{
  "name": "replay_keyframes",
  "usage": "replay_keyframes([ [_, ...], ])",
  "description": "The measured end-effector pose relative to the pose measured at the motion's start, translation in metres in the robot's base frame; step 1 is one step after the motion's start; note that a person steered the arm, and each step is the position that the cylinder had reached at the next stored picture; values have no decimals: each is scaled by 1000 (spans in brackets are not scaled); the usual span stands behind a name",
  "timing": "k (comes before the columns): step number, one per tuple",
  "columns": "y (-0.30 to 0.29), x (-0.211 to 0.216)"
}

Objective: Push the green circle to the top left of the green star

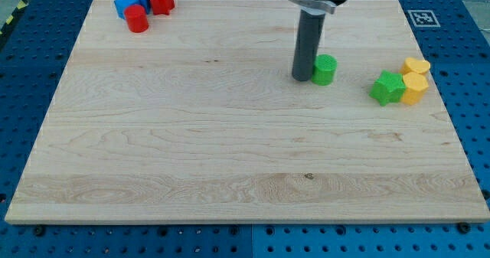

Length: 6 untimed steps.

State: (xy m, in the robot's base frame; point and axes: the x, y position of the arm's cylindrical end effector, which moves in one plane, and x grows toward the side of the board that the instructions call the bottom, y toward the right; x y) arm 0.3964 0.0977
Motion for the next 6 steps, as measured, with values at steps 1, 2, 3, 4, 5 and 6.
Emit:
replay_keyframes([
  [1, 9, -18],
  [2, 20, -29],
  [3, 26, -18],
  [4, 28, -7],
  [5, 41, -2],
  [6, 62, -2],
])
